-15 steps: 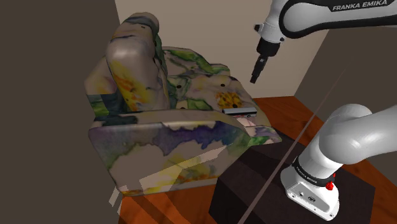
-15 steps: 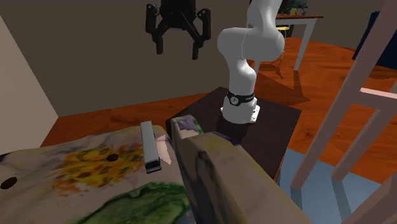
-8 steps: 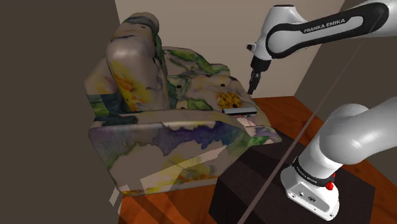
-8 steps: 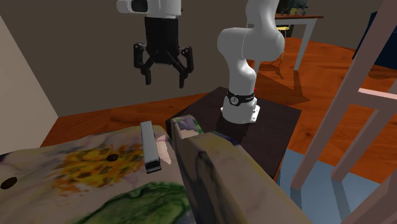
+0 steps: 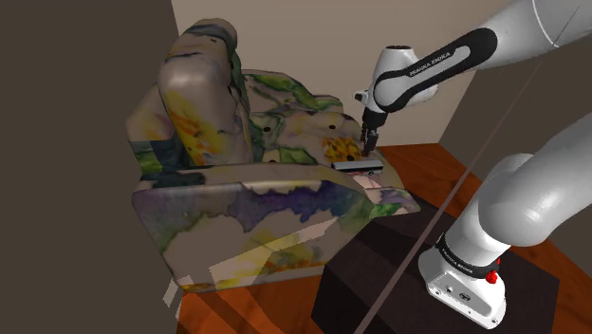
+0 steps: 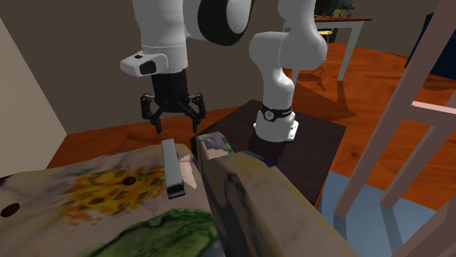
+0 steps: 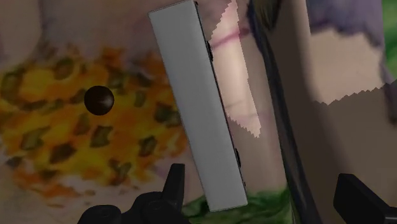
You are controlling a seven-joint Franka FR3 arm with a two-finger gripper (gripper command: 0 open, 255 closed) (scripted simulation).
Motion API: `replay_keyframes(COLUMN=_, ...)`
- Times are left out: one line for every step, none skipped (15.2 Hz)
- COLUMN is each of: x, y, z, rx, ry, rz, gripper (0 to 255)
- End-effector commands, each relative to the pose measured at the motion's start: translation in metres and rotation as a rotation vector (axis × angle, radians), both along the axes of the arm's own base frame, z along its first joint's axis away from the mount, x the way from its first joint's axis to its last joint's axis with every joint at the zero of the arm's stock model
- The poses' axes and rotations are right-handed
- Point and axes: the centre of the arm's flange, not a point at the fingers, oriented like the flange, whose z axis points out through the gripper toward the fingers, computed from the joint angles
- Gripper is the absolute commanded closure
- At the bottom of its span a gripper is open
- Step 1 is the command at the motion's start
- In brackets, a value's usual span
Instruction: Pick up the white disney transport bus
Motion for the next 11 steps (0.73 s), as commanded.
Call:
replay_keyframes(x=0.007, y=-0.009, z=-0.029, rx=0.000, ry=0.010, rz=0.047, gripper=0)
replay_keyframes(x=0.011, y=-0.013, z=-0.041, rx=0.001, ry=0.016, rz=0.069, gripper=0)
replay_keyframes(x=0.016, y=-0.016, z=-0.054, rx=0.002, ry=0.021, rz=0.091, gripper=0)
replay_keyframes(x=0.020, y=-0.019, z=-0.066, rx=0.003, ry=0.027, rz=0.114, gripper=0)
replay_keyframes(x=0.024, y=-0.023, z=-0.078, rx=0.004, ry=0.032, rz=0.136, gripper=0)
replay_keyframes(x=0.029, y=-0.026, z=-0.091, rx=0.005, ry=0.038, rz=0.158, gripper=0)
replay_keyframes(x=0.030, y=-0.027, z=-0.094, rx=0.006, ry=0.039, rz=0.164, gripper=0)
replay_keyframes(x=0.030, y=-0.027, z=-0.099, rx=0.006, ry=0.039, rz=0.164, gripper=0)
replay_keyframes(x=0.030, y=-0.027, z=-0.105, rx=0.006, ry=0.039, rz=0.164, gripper=0)
replay_keyframes(x=0.030, y=-0.027, z=-0.110, rx=0.006, ry=0.039, rz=0.164, gripper=0)
replay_keyframes(x=0.030, y=-0.027, z=-0.115, rx=0.006, ry=0.039, rz=0.164, gripper=0)
